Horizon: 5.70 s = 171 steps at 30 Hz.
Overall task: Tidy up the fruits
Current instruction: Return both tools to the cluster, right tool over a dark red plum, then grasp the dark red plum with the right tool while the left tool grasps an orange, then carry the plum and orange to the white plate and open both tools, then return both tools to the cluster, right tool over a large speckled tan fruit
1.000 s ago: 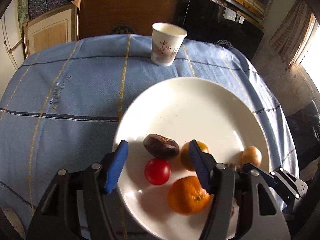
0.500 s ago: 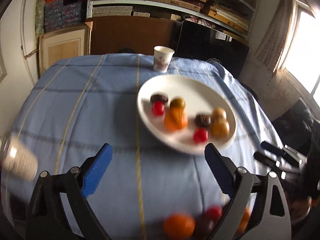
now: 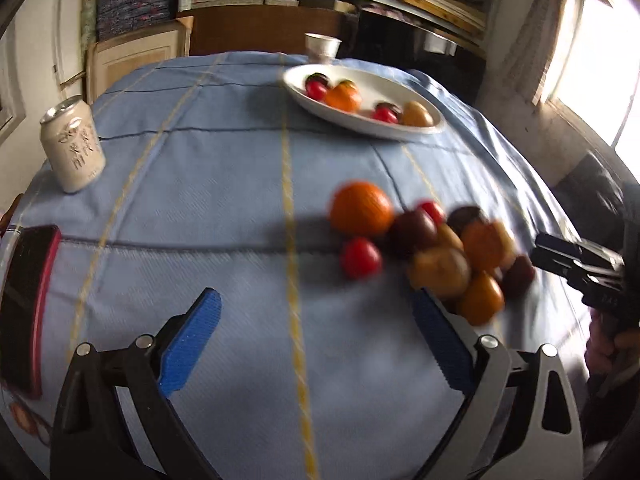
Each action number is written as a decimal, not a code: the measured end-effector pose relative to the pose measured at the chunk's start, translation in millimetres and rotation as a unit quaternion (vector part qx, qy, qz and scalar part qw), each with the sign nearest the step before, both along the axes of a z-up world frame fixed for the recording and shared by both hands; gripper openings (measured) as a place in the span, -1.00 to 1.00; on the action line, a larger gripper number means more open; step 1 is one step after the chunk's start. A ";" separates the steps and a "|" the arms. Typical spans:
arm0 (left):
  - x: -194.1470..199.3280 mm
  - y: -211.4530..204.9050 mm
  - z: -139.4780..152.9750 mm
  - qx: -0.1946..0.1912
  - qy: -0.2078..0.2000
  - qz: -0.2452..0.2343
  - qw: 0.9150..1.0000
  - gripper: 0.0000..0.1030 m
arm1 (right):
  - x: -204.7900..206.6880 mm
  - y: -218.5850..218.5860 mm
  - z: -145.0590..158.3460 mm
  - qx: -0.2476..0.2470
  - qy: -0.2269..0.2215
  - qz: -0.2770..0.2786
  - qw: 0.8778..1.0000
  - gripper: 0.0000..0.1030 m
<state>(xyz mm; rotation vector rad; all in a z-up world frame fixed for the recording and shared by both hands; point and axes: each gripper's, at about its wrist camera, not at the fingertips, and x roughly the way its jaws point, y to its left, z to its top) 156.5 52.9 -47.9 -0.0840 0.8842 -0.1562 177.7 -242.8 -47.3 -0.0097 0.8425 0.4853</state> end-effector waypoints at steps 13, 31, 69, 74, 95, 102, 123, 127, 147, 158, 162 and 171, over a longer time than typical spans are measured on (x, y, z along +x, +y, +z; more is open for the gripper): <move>-2.4 -20.6 -12.1 0.018 0.021 -0.038 0.999 0.86 | -8.8 8.7 -15.8 0.000 0.022 0.009 1.000 0.11; 1.4 -15.8 -14.7 -0.002 0.033 -0.034 0.999 0.88 | -13.6 31.5 -19.1 -0.065 0.013 0.018 0.998 0.09; 19.2 -100.8 -13.4 -0.043 0.073 -0.079 0.993 -0.21 | -6.3 9.6 -22.8 0.016 0.052 0.004 0.999 -0.21; 17.9 -104.9 -13.3 -0.034 0.067 -0.086 0.993 -0.27 | -7.8 10.0 -22.6 0.011 0.048 0.004 0.999 -0.22; 127.2 -35.5 103.2 -0.033 -0.057 -0.077 0.995 -0.27 | 84.9 41.5 85.1 0.007 -0.082 0.025 0.996 -0.24; 246.4 -47.1 84.8 -0.017 -0.035 -0.040 0.998 -0.27 | 199.0 46.2 58.8 0.066 -0.019 -0.041 0.997 -0.24; 282.1 -52.4 69.3 0.018 -0.055 -0.018 0.998 0.34 | 251.3 35.8 31.2 0.077 -0.009 -0.083 0.994 -0.09; 227.9 -33.9 91.0 0.005 -0.097 -0.002 0.995 0.65 | 197.5 20.7 56.7 0.092 -0.049 -0.060 0.993 0.03; 46.2 13.1 17.8 -0.012 -0.059 0.042 0.997 0.85 | 25.7 21.2 19.8 0.109 -0.062 0.049 0.991 0.11; 50.0 26.2 18.4 -0.029 -0.055 0.070 0.996 0.86 | 12.3 46.1 14.7 0.060 -0.064 0.087 0.992 0.11; 50.6 25.8 17.8 -0.023 -0.054 0.072 0.996 0.86 | 10.5 50.1 12.9 0.051 -0.063 0.092 0.992 0.11; 51.2 24.2 17.8 -0.020 -0.052 0.072 0.996 0.86 | 10.2 65.2 8.4 0.009 -0.067 0.097 0.993 0.11</move>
